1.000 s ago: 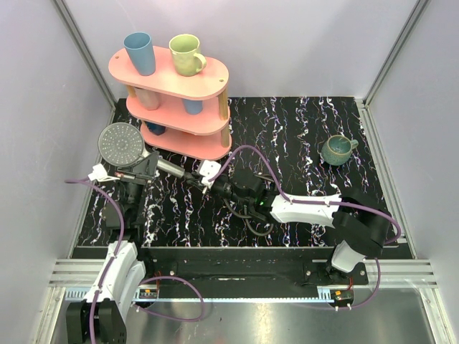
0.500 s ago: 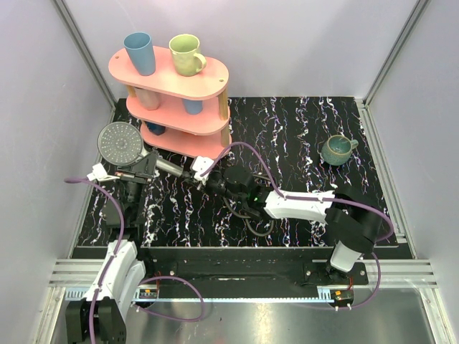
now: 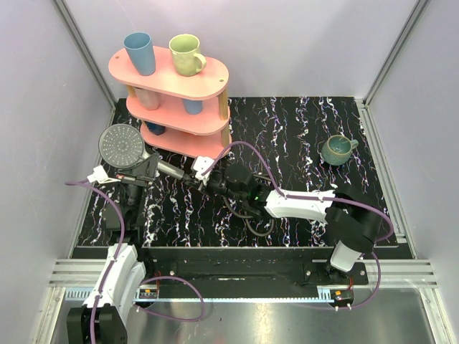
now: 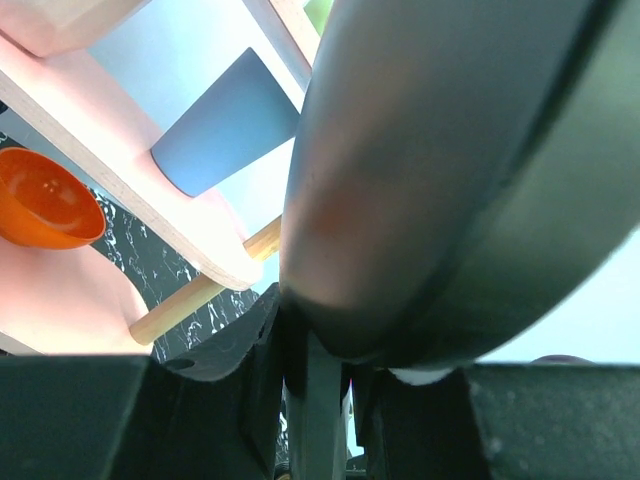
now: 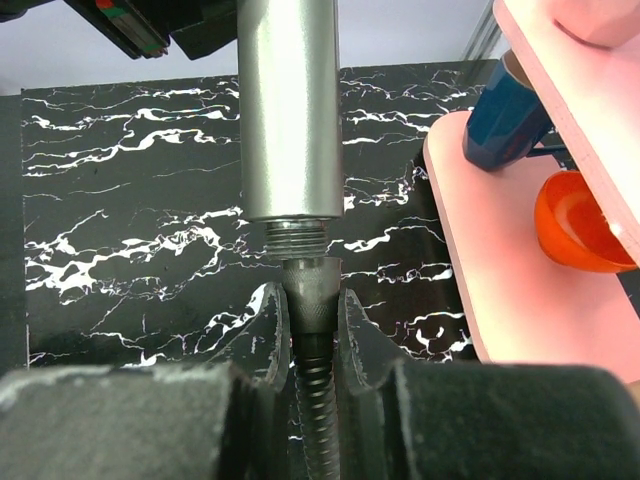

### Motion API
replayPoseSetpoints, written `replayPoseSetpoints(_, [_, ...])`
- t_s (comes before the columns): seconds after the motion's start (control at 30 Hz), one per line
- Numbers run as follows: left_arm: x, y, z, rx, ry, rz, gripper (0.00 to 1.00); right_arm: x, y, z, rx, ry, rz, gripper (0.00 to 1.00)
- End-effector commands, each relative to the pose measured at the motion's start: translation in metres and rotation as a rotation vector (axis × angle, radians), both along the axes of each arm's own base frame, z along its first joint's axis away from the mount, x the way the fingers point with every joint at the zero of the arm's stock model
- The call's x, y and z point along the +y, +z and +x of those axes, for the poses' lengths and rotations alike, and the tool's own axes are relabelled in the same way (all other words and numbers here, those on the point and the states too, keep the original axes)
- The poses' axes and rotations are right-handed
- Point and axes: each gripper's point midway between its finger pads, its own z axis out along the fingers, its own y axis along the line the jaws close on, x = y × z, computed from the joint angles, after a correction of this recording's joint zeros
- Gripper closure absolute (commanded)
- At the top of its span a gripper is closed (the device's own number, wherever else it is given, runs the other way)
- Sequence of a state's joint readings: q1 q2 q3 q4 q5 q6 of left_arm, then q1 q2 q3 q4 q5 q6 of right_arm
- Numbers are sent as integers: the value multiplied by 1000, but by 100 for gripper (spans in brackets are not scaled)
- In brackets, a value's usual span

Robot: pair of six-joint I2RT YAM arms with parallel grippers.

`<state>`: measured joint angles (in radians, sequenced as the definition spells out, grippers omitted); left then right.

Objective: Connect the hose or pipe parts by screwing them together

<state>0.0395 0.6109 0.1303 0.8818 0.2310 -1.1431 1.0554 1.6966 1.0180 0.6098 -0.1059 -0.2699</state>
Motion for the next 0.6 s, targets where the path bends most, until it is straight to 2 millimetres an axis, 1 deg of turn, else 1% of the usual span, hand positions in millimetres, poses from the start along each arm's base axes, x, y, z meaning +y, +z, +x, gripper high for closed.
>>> replayPoseSetpoints(0.0, [-30, -13, -10, 33, -155, 43, 100, -3, 115, -20, -139, 67, 338, 100])
replayPoseSetpoints(0.13, [-28, -15, -9, 38, -147, 34, 100, -4, 110, -19, -127, 58, 345, 100])
replayPoseSetpoints(0.27, [-29, -14, -10, 36, -151, 34, 100, -6, 112, -18, -132, 50, 348, 100])
replayPoseSetpoints(0.4, [-22, -18, -8, 47, -108, 24, 100, -7, 113, -17, -134, 37, 348, 100])
replayPoseSetpoints(0.57, [-20, -16, -8, 41, -98, 17, 100, -9, 104, -18, -124, 37, 332, 100])
